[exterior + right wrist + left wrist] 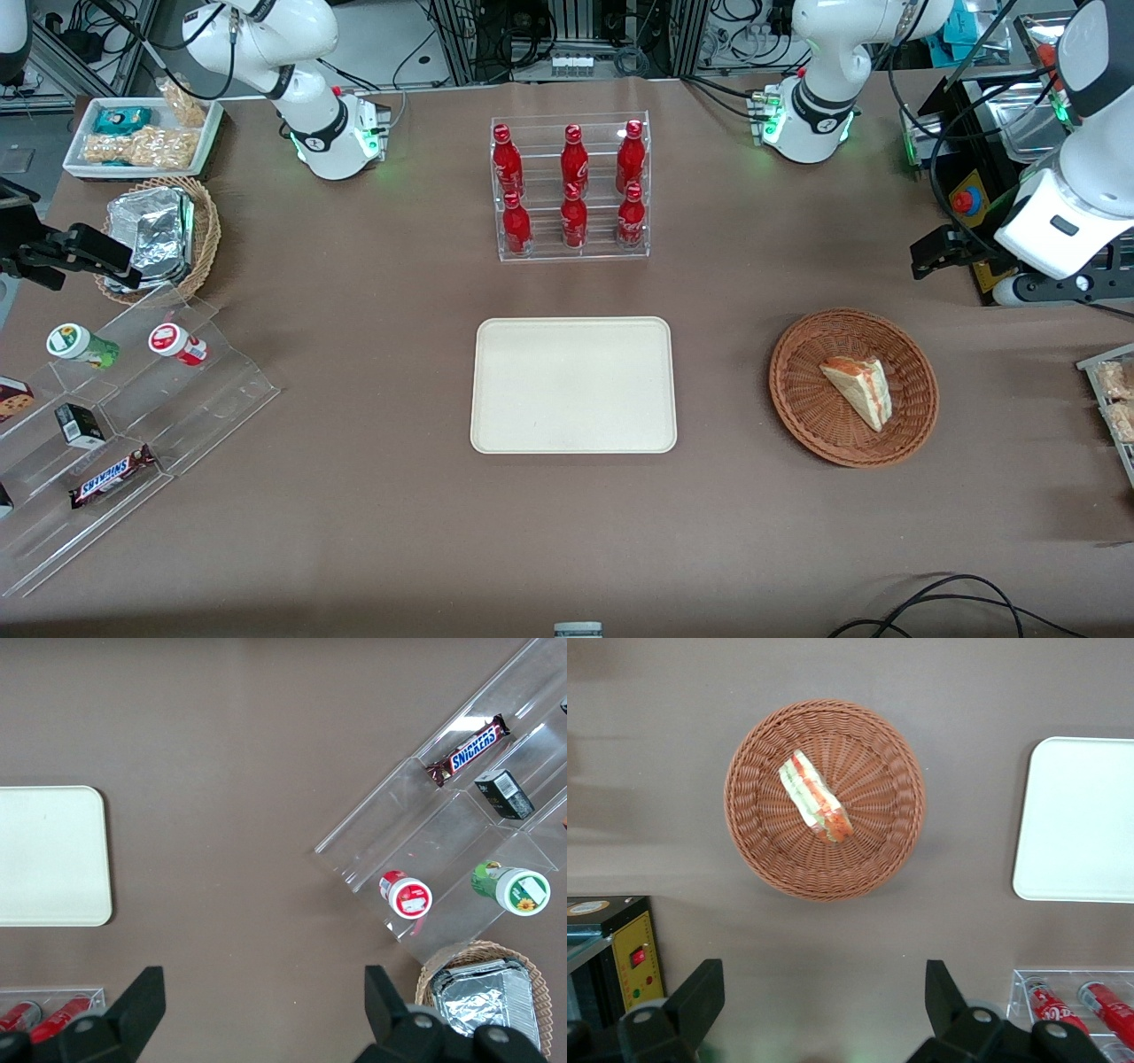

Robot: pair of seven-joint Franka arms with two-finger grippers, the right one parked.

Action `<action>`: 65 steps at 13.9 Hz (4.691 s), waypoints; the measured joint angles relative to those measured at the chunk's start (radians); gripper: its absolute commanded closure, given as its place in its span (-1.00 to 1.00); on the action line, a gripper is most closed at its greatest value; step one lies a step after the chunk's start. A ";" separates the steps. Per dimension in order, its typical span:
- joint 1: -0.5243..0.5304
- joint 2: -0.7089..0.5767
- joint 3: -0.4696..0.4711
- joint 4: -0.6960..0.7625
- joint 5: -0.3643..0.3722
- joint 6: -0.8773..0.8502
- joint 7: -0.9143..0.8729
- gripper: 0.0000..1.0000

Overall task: Place sandwich from basket to tray
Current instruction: 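Move the left gripper toward the wicker basket with the sandwich, then lower the left gripper onto the wrapped sandwich and close on it, then lift the sandwich and carry it over the cream tray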

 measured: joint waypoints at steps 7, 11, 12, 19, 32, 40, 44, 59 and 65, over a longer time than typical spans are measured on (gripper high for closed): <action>0.000 0.007 0.001 0.004 -0.002 -0.025 0.002 -1.00; 0.001 0.013 0.001 -0.002 -0.002 -0.067 0.003 -1.00; 0.001 0.016 0.002 -0.012 -0.002 -0.071 0.003 -1.00; 0.003 0.157 0.006 -0.208 0.000 0.209 -0.023 -1.00; 0.012 0.323 0.038 -0.451 -0.001 0.823 -0.648 -0.34; 0.012 0.354 0.047 -0.390 -0.001 0.735 -0.664 0.90; 0.004 0.266 0.030 -0.304 -0.001 0.482 -0.663 0.88; -0.432 0.672 -0.142 0.099 -0.054 0.709 -0.487 0.83; -0.501 0.779 -0.144 0.186 -0.055 0.769 -0.592 -0.90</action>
